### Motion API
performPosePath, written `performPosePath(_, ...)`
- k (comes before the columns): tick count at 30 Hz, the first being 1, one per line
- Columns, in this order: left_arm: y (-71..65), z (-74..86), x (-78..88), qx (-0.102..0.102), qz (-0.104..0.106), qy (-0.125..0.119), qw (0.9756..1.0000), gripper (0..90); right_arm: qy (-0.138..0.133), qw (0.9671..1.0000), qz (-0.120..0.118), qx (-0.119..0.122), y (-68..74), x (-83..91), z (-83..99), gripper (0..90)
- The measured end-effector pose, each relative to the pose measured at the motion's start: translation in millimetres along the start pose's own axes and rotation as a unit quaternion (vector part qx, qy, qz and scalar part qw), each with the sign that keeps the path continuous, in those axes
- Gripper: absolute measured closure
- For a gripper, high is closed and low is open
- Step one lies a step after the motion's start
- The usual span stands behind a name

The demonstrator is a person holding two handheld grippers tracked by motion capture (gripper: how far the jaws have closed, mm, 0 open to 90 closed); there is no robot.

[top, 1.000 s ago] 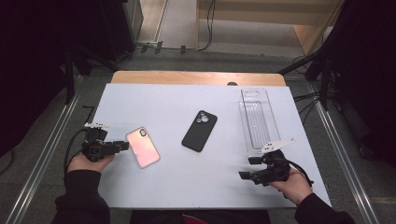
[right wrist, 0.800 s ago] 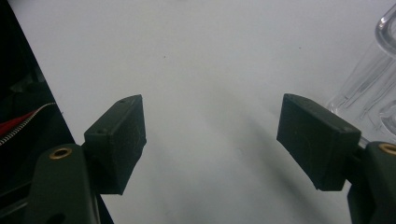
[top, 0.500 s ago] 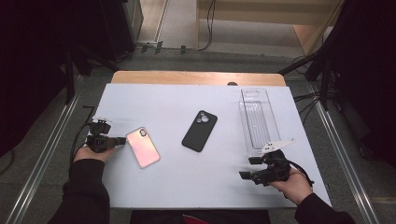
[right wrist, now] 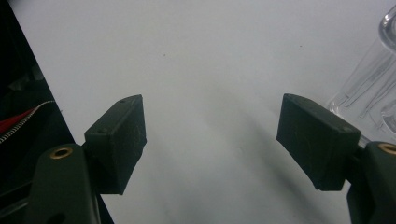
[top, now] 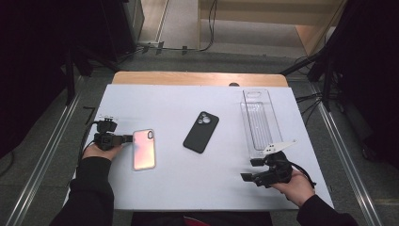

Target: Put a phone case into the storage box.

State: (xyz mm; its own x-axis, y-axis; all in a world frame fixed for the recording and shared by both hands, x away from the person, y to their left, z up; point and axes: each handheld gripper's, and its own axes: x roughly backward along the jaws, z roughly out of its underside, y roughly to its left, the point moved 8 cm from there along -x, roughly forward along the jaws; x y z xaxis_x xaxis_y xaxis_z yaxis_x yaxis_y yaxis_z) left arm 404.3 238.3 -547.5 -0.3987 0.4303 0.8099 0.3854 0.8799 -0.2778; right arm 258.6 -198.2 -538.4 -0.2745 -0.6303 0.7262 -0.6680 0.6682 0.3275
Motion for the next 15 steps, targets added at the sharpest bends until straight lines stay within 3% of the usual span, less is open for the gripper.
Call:
performPosePath(4,-0.6,-2.4,-3.5,-0.002,0.005,0.002,1.0,89.8,0.001,1.0,0.001,0.001,-0.3,-0.4,-0.1,22.0)
performPosePath(9,-9.1,-10.6,-12.1,-0.024,0.002,0.001,0.9997,89.8,0.001,1.0,0.001,0.002,-0.4,-0.8,-0.1,22.0)
performPosePath(15,-12.2,-13.7,-16.4,-0.016,0.018,-0.004,0.9997,89.7,0.002,1.0,0.001,0.002,-0.7,-0.7,0.1,22.0)
